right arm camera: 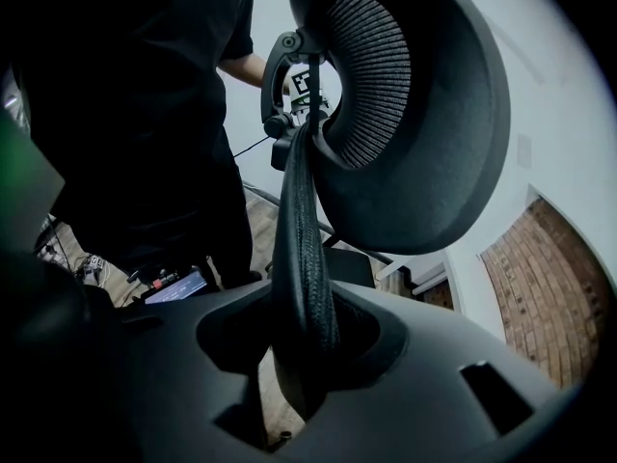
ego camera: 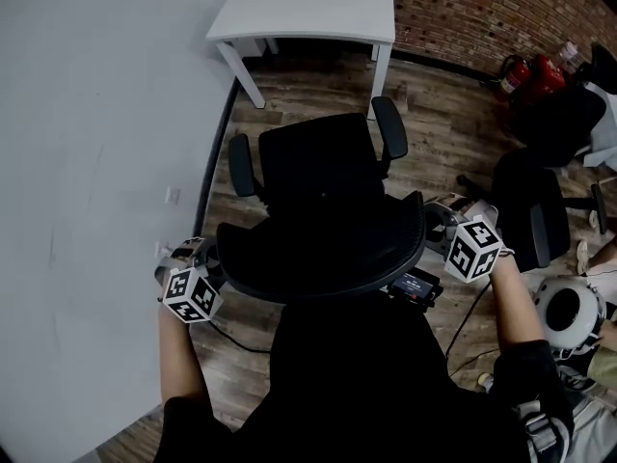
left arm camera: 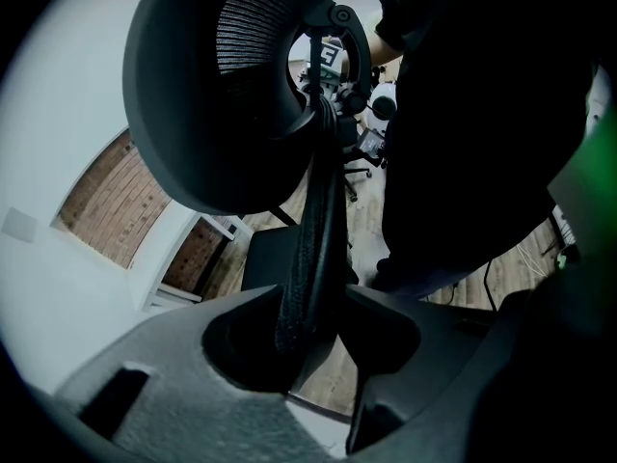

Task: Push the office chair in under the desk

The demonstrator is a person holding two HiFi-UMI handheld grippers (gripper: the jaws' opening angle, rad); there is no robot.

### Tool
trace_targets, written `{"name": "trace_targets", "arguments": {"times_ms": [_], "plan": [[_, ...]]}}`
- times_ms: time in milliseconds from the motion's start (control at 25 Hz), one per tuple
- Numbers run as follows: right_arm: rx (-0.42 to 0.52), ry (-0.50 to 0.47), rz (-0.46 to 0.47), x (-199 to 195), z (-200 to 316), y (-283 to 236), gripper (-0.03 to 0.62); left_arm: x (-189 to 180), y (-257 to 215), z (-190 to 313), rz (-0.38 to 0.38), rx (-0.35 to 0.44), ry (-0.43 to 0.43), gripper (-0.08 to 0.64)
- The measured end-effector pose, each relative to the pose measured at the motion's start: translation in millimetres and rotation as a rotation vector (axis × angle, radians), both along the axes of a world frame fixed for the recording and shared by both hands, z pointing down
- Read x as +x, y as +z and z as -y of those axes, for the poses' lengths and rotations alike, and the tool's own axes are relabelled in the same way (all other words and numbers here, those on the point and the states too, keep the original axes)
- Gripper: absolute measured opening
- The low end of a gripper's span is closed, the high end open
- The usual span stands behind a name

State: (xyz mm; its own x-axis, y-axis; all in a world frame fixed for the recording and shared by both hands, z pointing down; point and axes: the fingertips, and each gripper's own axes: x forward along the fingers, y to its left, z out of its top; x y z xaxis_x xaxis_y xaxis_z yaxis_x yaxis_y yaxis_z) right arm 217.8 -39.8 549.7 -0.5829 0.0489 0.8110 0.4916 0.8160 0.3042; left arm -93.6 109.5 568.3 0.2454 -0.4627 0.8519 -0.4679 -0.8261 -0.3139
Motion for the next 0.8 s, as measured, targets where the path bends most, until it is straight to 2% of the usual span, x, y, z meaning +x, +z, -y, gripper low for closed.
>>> {"name": "trace_targets", "arguments": {"times_ms": [280, 480, 800], "plan": [[-0.021, 0.013, -0.007, -25, 9, 3, 0.129, -26, 5, 16, -0.010, -0.012, 0.031, 0.160], [0.000, 0.048, -0.023, -39, 27, 6, 0.130, -39, 6, 35, -0.046, -0.008, 0.067, 0.158], [0.026, 0.090, -0.046, -58, 62, 7, 0.130, -59, 3, 74, -0.050, 0.023, 0.091, 0.155]]}}
